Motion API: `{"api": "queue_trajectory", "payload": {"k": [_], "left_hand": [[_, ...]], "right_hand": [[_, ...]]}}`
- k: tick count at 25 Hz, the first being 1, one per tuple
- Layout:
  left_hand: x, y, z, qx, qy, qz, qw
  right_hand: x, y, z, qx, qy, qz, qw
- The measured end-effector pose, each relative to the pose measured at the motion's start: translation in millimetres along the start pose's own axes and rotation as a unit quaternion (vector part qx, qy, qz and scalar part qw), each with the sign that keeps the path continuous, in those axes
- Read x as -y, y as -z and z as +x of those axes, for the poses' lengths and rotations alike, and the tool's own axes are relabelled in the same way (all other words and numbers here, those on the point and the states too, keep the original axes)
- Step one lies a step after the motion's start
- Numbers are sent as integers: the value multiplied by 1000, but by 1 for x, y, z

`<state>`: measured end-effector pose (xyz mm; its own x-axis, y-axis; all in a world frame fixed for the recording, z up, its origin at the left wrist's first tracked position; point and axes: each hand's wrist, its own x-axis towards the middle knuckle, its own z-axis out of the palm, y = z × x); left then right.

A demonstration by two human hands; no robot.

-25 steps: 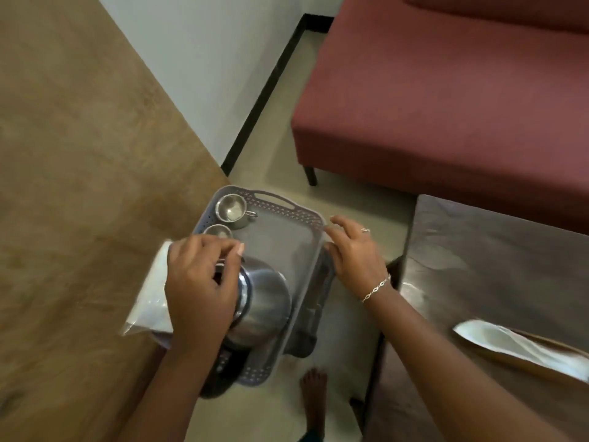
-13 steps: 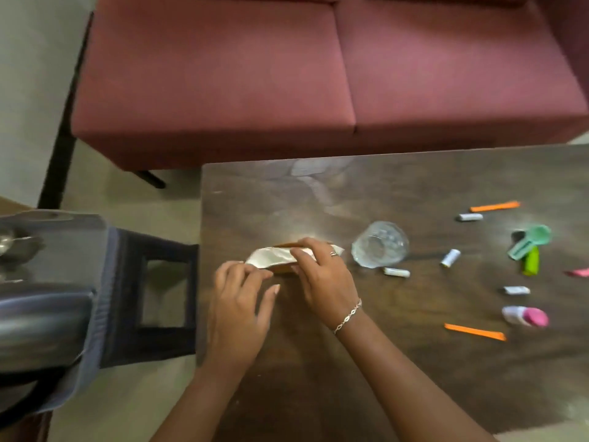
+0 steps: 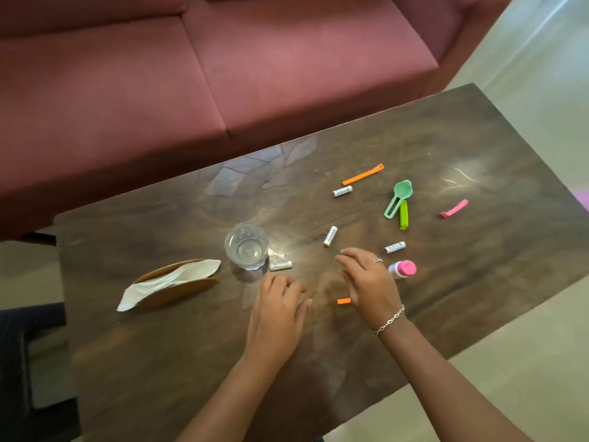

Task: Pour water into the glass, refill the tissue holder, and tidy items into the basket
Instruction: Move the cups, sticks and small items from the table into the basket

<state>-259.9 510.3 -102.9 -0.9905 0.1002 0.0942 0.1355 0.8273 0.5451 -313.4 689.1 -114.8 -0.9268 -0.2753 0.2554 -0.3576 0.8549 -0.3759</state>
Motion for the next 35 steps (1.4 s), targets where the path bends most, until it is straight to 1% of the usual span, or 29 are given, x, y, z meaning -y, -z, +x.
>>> {"api": "queue_trajectory", "payload": {"k": [2,4,7,9,14,16,21,25,28,32,35], "left_hand": [[-3,-15,3,21,-4,11,1000],[-2,-27,5,36,0,16,999],[-1,-39,8,71,1,31,997],[-3,-45,14,83,-7,32,996],[-15,-66,70,97,-36,18,994],[-23,-73,107,107,-43,28,993],[-43,-99,211,114,-49,71,990],[-41,-129,275,102,9,73,992],[-40,-153,304,122,37,96,987],[-38,-175,320,163,94,105,977],[-33,-182,324,159,102,120,975]], "right_hand": [[-28,0,-16,46,-7,-21,999],[-49,-8,-32,115,-7,-37,993],[-67,-26,-48,201,24,-62,977],[-75,-37,-53,221,34,-84,971],[-95,-56,-58,240,12,-87,967],[-94,-59,-59,230,25,-79,970],[-98,-64,-62,155,55,-69,984],[-106,-68,-71,117,51,-33,991],[-107,-72,-75,89,44,-15,995],[-107,-77,-77,47,10,-39,998],[-105,-78,-75,36,-3,-40,999]]}}
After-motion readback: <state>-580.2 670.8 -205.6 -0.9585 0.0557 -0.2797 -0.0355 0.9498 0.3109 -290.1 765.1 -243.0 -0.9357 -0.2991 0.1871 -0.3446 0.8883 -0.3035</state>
